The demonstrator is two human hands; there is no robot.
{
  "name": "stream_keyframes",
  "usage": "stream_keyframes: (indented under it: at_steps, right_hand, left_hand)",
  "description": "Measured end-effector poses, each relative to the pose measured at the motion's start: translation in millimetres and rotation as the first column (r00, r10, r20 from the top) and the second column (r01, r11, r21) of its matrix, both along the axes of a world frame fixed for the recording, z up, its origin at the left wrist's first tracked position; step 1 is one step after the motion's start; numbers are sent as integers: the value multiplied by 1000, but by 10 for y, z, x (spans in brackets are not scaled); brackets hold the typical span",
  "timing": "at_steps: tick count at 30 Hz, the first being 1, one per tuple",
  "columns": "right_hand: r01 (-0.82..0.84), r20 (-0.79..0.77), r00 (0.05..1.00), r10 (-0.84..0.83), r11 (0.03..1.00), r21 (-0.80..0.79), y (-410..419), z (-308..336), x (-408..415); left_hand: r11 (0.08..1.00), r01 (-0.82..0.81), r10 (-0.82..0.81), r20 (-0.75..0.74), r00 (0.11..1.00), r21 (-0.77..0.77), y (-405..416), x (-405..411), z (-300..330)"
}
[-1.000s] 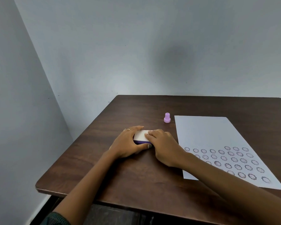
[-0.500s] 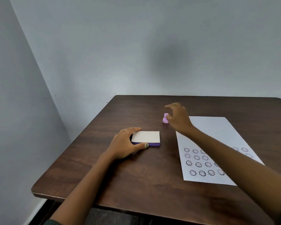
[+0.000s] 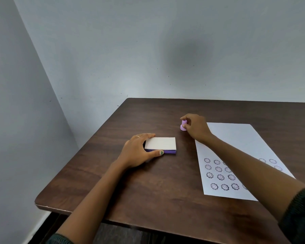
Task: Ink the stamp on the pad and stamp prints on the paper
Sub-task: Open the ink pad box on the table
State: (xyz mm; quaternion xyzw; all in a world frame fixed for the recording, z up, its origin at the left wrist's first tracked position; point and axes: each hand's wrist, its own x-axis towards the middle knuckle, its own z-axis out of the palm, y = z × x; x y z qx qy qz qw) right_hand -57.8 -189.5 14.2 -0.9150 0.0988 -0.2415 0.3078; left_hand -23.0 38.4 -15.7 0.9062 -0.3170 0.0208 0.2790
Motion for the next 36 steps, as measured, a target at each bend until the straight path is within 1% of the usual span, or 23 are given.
stream_keyframes:
  at_steps: [7, 18, 28, 33, 36]
  right_hand:
    - [-41, -7, 999, 40, 999, -16, 4, -19, -193]
    - [-110, 33, 993, 111, 994, -12, 123, -63, -664]
    - [-128, 43, 991, 129, 992, -21, 165, -56, -770]
    - [-135, 42, 990, 132, 988, 77, 197, -4, -801]
    - [-121, 76, 990, 120, 993, 14, 226, 28, -775]
  left_hand:
    - [1000, 3, -3, -20, 1000, 10, 0, -12, 9]
    - [1000, 0, 0, -20, 1000, 14, 4, -73, 51]
    - [1000, 6, -5, -13, 1000, 25, 11, -99, 60]
    - [1000, 0, 0, -28, 1000, 23, 12, -99, 70]
    - [1000, -8, 8, -50, 999, -2, 14, -81, 70]
